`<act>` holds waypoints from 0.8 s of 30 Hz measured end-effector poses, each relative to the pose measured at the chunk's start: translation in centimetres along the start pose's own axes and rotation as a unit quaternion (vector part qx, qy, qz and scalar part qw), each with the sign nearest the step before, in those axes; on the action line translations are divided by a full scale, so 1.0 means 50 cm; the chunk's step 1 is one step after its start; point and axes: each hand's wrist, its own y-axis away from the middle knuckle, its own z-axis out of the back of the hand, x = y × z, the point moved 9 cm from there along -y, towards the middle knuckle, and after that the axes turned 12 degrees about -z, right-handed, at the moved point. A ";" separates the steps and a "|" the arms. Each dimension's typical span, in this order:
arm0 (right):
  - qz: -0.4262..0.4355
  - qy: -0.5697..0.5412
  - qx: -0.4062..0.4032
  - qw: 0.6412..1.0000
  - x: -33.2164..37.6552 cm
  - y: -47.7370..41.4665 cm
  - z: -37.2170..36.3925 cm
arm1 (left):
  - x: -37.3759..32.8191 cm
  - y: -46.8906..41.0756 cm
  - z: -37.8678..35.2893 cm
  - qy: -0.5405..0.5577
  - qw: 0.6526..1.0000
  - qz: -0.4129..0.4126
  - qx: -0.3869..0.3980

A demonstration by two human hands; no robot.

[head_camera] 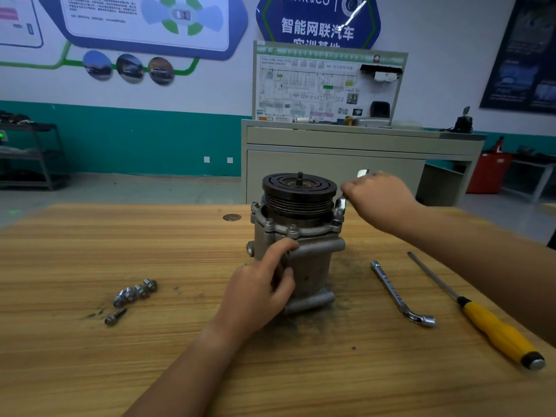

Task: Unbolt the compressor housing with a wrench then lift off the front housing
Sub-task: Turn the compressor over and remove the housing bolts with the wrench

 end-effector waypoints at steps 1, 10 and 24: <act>-0.028 -0.031 -0.012 0.999 -0.020 0.005 0.015 | 0.001 0.001 0.000 0.003 1.000 0.002 -0.001; -0.095 -0.014 0.147 0.985 -0.050 0.159 0.048 | -0.008 0.000 0.004 0.003 1.000 -0.006 -0.009; 0.063 0.182 0.123 0.974 0.010 0.120 0.039 | -0.007 0.001 0.004 0.001 1.000 -0.010 -0.004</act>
